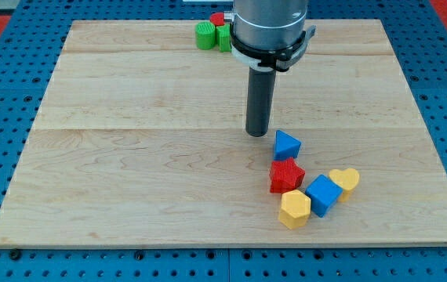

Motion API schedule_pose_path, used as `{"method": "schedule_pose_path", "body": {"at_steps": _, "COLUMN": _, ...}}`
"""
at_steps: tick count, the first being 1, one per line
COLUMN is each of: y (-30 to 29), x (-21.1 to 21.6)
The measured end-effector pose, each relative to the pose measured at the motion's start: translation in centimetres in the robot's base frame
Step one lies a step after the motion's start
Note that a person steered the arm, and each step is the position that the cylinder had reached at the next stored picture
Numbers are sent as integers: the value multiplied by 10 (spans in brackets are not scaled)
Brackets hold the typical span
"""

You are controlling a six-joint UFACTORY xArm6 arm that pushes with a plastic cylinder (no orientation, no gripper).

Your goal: Push the blue cube into the blue triangle

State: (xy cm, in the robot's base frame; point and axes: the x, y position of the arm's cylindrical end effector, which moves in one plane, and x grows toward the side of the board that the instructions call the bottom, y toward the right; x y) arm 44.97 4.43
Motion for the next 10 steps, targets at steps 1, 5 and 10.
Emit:
{"method": "schedule_pose_path", "body": {"at_steps": 1, "y": 10, "x": -3}}
{"method": "schedule_pose_path", "body": {"at_steps": 5, "y": 154, "x": 155}}
{"method": "schedule_pose_path", "body": {"at_steps": 10, "y": 83, "x": 21}}
